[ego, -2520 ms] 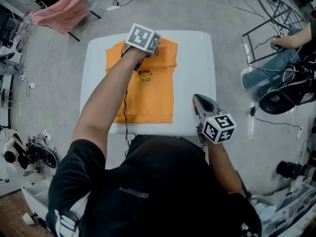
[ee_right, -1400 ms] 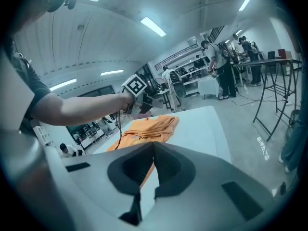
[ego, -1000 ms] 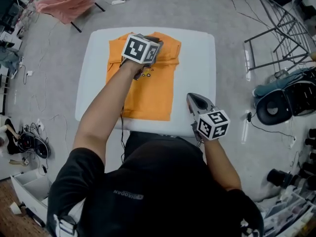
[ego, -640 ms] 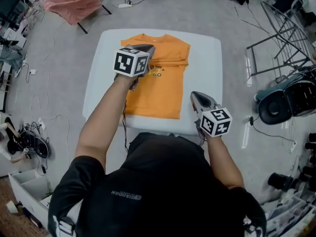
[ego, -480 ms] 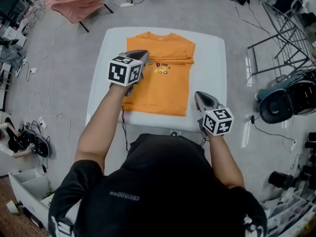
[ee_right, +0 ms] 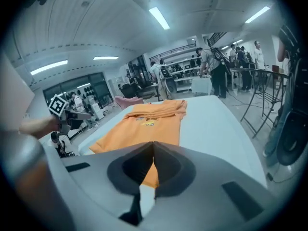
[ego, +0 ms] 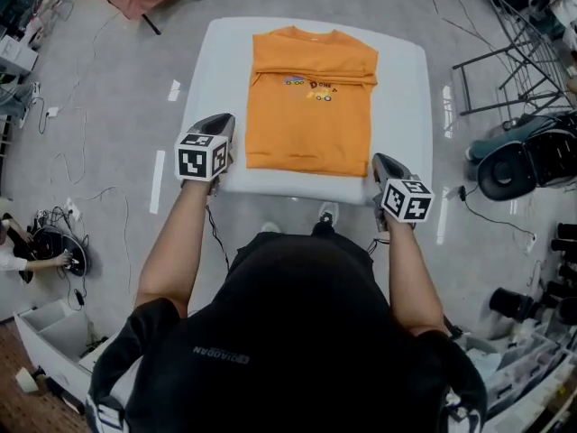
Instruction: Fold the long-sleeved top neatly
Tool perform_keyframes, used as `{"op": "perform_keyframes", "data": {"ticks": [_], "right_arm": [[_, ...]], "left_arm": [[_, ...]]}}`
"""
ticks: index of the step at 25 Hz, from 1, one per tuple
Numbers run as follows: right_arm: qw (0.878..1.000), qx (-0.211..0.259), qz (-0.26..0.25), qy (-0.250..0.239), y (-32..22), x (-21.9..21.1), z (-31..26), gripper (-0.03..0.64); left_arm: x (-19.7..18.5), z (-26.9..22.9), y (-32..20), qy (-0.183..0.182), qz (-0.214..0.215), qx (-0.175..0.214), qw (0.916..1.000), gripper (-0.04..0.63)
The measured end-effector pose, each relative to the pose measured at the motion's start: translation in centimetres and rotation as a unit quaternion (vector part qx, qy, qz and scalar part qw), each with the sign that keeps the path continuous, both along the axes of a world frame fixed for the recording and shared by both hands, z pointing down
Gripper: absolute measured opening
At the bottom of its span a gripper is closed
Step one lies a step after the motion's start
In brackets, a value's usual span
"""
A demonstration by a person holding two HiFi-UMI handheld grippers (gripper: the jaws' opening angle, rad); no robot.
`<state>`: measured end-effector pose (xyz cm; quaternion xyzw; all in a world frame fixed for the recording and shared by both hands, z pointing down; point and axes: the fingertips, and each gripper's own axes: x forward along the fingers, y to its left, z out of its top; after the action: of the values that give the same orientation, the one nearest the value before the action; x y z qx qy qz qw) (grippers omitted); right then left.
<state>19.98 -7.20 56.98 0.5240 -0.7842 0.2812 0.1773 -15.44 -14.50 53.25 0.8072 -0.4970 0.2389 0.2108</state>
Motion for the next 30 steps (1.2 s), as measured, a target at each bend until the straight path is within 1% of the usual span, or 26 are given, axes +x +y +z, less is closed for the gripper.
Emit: {"op": "perform_keyframes", "data": {"ticks": [2,3,5,6,7,9,12,15,18,21,22,23,25,26,27,28,30], "right_arm": [[0.999,-0.025,0.019,0.005,1.0,0.5,1.9,0.011],[0.999,-0.039,0.029,0.004,1.5,0.8,2.8,0.018],[0.997,-0.062,0.048,-0.002,2.6,1.3,4.3,0.036],[0.996,-0.071,0.053,-0.003,2.9,1.4,4.9,0.048],[0.995,-0.079,0.054,-0.004,3.2,1.3,5.5,0.063],[0.994,-0.093,0.053,-0.009,3.4,1.1,6.4,0.097],[0.991,-0.115,0.065,-0.028,3.4,1.2,7.6,0.143],[0.987,-0.135,0.075,-0.036,3.4,1.1,8.9,0.155],[0.984,-0.147,0.079,-0.053,3.5,0.8,9.5,0.147],[0.981,-0.156,0.082,-0.078,3.5,0.4,9.9,0.130],[0.981,-0.158,0.081,-0.082,3.6,0.2,10.0,0.121],[0.981,-0.158,0.079,-0.082,3.7,0.1,10.2,0.115],[0.982,-0.156,0.075,-0.080,3.7,0.2,10.4,0.106],[0.982,-0.155,0.074,-0.079,3.7,0.3,10.4,0.097],[0.982,-0.154,0.072,-0.078,3.6,0.4,10.5,0.087],[0.983,-0.154,0.068,-0.075,3.6,0.5,10.5,0.078],[0.984,-0.152,0.061,-0.070,3.6,0.3,10.5,0.052]], "left_arm": [[-1.0,3.3,2.4,-0.003,0.005,-0.040,0.9992,0.009],[-1.2,4.8,3.6,0.002,0.007,-0.061,0.9981,0.009],[-1.1,7.4,5.8,0.024,0.010,-0.098,0.9948,0.020],[-0.9,8.4,6.6,0.036,0.011,-0.113,0.9929,0.072],[-0.6,9.2,7.3,0.046,0.011,-0.124,0.9912,0.109],[0.0,10.2,8.3,0.057,0.007,-0.134,0.9894,0.114],[1.1,11.0,8.9,0.059,0.013,-0.140,0.9882,0.129],[2.1,11.6,9.3,0.061,0.033,-0.145,0.9871,0.132],[2.6,11.8,9.1,0.074,0.036,-0.147,0.9857,0.132],[2.9,12.4,9.3,0.091,0.035,-0.166,0.9814,0.132],[3.1,12.4,9.6,0.102,0.036,-0.171,0.9793,0.132],[3.3,12.2,9.9,0.121,0.036,-0.175,0.9764,0.132],[3.7,11.6,10.3,0.171,0.027,-0.182,0.9679,0.146],[3.8,11.4,10.3,0.191,0.020,-0.184,0.9639,0.148],[3.8,11.4,10.3,0.202,0.012,-0.187,0.9613,0.149],[3.8,11.7,10.3,0.204,0.004,-0.190,0.9602,0.149],[3.7,12.6,10.0,0.197,-0.009,-0.198,0.9600,0.148]]}}
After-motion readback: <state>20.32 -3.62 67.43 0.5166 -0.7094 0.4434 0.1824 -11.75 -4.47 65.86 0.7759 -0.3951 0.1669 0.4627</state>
